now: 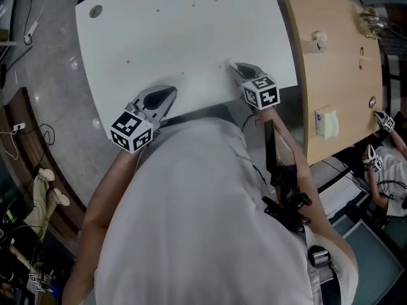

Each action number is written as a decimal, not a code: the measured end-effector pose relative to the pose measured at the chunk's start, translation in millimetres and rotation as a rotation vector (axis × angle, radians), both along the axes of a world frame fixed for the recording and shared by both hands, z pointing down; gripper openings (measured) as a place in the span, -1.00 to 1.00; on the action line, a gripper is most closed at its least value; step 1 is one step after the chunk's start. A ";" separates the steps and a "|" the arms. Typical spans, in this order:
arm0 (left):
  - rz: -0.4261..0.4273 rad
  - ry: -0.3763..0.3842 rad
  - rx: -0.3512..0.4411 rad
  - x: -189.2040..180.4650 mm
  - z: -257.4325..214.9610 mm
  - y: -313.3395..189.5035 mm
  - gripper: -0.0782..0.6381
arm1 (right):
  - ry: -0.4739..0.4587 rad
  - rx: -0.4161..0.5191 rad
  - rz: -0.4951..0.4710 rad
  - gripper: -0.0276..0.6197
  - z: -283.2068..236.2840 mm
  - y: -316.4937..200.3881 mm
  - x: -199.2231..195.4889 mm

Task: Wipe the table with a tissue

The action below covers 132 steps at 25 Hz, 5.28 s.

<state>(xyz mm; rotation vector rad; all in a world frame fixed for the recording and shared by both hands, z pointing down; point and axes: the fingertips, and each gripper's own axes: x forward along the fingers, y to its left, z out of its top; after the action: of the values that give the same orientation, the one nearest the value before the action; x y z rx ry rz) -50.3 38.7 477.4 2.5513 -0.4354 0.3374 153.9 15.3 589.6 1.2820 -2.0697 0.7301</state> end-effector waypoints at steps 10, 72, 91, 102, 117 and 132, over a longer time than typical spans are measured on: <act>-0.032 0.002 -0.007 -19.6 -0.8 2.9 -0.76 | 0.000 0.013 0.215 -0.74 9.8 -12.4 -4.3; -0.426 -0.018 -0.018 -115.7 0.3 41.7 -0.76 | 0.056 0.024 -0.507 -0.74 16.2 -28.9 -166.5; -0.480 -0.057 0.027 -96.2 -10.3 88.9 -0.76 | 0.001 0.012 -0.729 -0.74 17.2 78.0 -202.6; -0.444 -0.062 0.067 -87.1 -17.6 81.7 -0.76 | 0.022 -0.036 -0.849 -0.74 15.5 94.3 -212.0; -0.479 -0.044 0.068 -124.4 -8.8 46.9 -0.76 | -0.395 -0.117 -0.556 -0.74 -33.8 21.7 -245.9; -0.518 -0.028 0.060 -196.3 -2.5 4.6 -0.76 | -0.245 -0.014 -0.390 -0.74 -25.0 -92.3 -285.8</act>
<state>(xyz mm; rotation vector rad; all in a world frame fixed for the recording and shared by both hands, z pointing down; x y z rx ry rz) -246.6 43.3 474.9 2.3783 -1.0984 0.1672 -131.9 -77.1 564.6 0.7723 -2.4089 0.7459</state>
